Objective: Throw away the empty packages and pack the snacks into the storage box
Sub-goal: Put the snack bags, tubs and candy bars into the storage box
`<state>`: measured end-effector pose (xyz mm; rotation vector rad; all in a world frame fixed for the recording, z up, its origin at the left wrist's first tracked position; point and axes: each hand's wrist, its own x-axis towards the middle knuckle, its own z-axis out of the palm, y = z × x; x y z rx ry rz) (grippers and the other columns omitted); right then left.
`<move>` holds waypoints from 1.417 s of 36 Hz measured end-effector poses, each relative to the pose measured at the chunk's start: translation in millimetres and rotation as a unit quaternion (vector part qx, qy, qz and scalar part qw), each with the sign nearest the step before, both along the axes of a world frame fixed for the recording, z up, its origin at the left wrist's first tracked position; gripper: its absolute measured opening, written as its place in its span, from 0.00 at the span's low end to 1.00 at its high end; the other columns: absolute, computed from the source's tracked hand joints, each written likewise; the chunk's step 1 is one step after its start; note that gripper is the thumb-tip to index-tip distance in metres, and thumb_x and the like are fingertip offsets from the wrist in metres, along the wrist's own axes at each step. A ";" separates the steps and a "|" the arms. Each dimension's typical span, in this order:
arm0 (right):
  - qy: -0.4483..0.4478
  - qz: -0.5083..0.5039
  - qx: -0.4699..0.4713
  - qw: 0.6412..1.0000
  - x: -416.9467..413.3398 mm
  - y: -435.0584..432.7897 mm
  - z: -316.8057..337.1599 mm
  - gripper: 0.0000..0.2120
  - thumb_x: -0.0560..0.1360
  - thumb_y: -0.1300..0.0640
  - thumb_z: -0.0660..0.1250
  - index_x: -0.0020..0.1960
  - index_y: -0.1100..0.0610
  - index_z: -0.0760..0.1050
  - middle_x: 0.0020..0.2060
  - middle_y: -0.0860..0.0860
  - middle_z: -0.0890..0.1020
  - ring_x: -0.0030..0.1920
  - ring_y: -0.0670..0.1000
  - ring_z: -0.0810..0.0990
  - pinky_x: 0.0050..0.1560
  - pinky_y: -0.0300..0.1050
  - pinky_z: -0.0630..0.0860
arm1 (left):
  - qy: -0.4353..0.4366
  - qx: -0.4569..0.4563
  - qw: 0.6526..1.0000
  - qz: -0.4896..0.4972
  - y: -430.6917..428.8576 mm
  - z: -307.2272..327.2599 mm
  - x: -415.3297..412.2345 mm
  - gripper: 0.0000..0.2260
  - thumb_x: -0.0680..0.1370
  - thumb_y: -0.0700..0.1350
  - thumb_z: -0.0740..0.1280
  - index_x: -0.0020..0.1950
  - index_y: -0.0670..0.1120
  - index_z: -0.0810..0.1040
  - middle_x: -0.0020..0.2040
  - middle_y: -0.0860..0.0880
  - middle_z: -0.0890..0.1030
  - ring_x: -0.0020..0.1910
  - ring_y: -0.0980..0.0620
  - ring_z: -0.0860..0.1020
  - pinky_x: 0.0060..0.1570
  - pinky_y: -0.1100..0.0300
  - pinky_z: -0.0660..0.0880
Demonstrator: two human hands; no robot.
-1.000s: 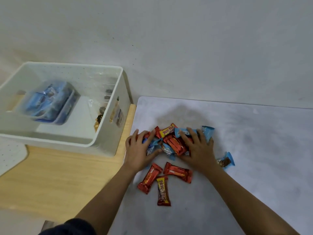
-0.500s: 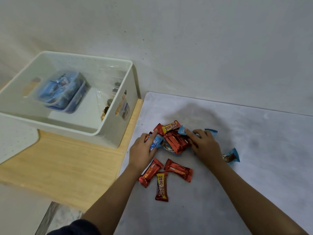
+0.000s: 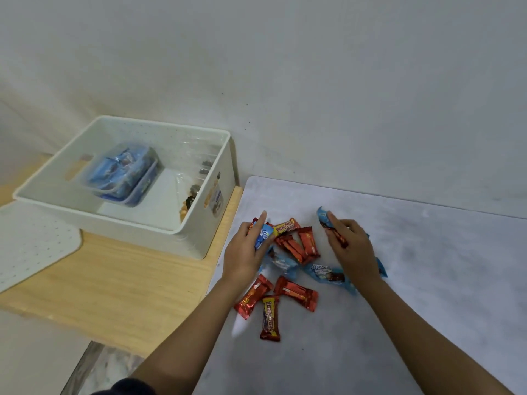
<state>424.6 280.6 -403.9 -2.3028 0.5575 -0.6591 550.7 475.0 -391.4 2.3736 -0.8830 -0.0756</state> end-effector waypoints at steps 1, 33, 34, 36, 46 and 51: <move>-0.011 0.004 0.002 1.000 0.9 0.6 8.9 0.20 0.75 0.58 0.63 0.67 0.56 0.72 0.47 0.56 0.78 0.43 0.57 0.78 0.39 0.52 0.78 | -0.004 -0.011 1.000 0.004 -0.8 8.0 -0.3 0.24 0.78 0.55 0.60 0.74 0.54 0.60 0.51 0.49 0.73 0.44 0.56 0.70 0.37 0.63 0.68; -0.020 0.161 0.278 0.947 258.9 249.0 126.7 0.18 0.76 0.56 0.66 0.65 0.47 0.73 0.49 0.55 0.78 0.43 0.47 0.77 0.36 0.36 0.77 | 0.071 -0.033 0.995 0.059 196.0 106.7 239.4 0.22 0.77 0.58 0.61 0.69 0.54 0.67 0.68 0.50 0.72 0.67 0.50 0.69 0.63 0.52 0.69; -0.007 0.151 0.295 0.943 262.7 252.7 123.1 0.18 0.76 0.56 0.66 0.66 0.47 0.73 0.51 0.55 0.78 0.43 0.48 0.77 0.34 0.37 0.78 | 0.079 -0.030 0.995 0.061 198.8 104.2 245.4 0.22 0.77 0.59 0.61 0.69 0.54 0.67 0.67 0.50 0.72 0.66 0.50 0.70 0.63 0.51 0.69; 0.015 0.137 0.309 0.941 267.4 257.3 118.8 0.18 0.76 0.56 0.66 0.66 0.48 0.73 0.53 0.54 0.79 0.44 0.48 0.77 0.34 0.37 0.78 | 0.096 -0.028 0.993 0.061 202.7 100.0 253.5 0.22 0.77 0.59 0.61 0.68 0.53 0.68 0.67 0.50 0.72 0.66 0.49 0.70 0.63 0.50 0.69; 0.129 0.110 0.388 0.906 279.4 252.1 121.9 0.25 0.74 0.53 0.68 0.69 0.47 0.66 0.61 0.46 0.73 0.53 0.49 0.78 0.45 0.49 0.80 | 0.188 -0.003 0.982 0.034 200.1 94.3 263.3 0.25 0.79 0.54 0.60 0.74 0.49 0.60 0.70 0.46 0.69 0.63 0.50 0.72 0.61 0.58 0.67; 0.114 0.109 0.335 0.929 269.9 237.4 136.9 0.23 0.76 0.55 0.65 0.70 0.50 0.67 0.66 0.49 0.72 0.60 0.46 0.72 0.50 0.40 0.73 | 0.169 -0.004 0.984 0.049 190.2 103.0 260.6 0.23 0.80 0.53 0.58 0.73 0.47 0.62 0.74 0.46 0.64 0.72 0.46 0.63 0.69 0.52 0.60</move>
